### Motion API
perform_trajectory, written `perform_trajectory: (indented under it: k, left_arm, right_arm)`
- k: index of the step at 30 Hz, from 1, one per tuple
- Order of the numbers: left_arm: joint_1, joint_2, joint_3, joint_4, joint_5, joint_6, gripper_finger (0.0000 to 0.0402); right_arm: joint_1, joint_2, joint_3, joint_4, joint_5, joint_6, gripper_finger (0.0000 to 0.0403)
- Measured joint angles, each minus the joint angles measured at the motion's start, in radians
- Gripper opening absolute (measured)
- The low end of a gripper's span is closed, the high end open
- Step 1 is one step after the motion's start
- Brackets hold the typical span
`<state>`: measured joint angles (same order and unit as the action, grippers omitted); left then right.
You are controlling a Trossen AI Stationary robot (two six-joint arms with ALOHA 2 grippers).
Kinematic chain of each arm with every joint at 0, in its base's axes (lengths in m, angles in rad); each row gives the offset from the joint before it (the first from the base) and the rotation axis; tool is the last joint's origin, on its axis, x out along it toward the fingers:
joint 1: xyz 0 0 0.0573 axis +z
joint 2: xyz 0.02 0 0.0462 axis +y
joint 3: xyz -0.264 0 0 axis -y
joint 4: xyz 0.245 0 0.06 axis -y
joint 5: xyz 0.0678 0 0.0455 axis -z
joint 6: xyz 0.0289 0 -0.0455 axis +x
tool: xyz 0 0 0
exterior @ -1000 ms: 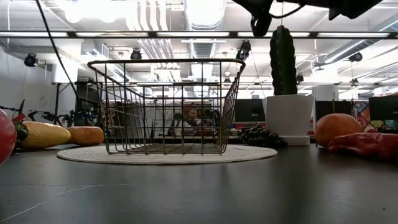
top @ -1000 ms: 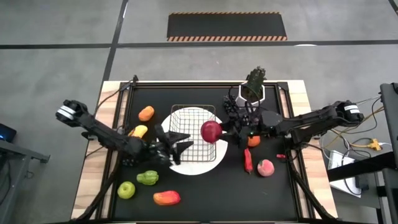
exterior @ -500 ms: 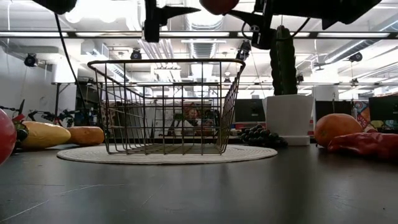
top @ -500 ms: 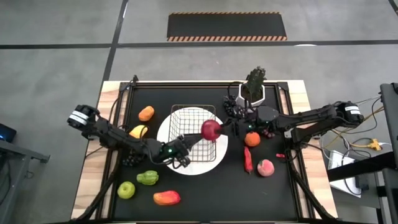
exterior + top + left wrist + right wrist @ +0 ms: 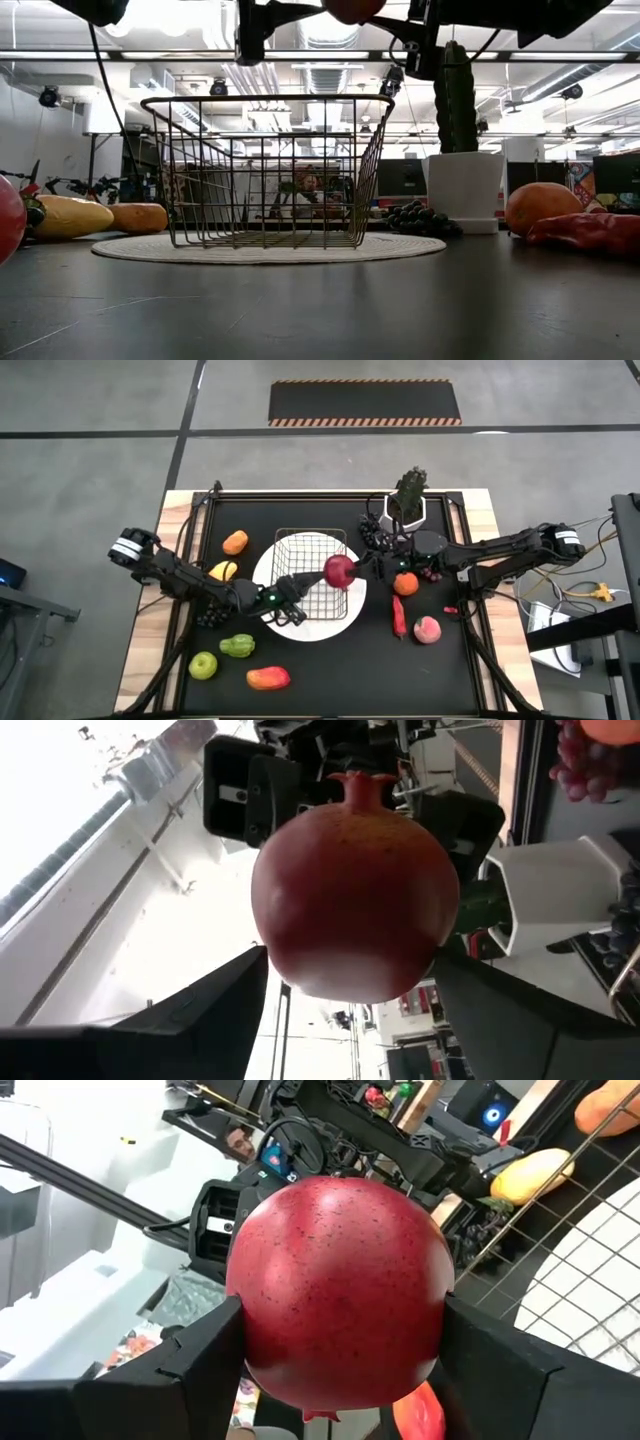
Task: Build produce basket
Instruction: Put the pomegranate into the wire basket
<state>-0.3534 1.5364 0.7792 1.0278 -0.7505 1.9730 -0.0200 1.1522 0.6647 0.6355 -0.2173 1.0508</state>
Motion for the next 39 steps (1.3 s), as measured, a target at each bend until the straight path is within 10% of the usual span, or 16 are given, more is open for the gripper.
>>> perform_trajectory:
  k: [19,39]
  left_arm:
    - [0.006,0.001,0.000,-0.010,-0.001,0.023,0.0357]
    - [0.046,0.002,0.000,-0.070,0.127,0.022,0.0361]
  right_arm:
    - [0.000,0.002,0.000,-0.032,0.005,0.113,0.0276]
    - [0.002,0.012,0.026,-0.048,0.004,0.199,0.0280]
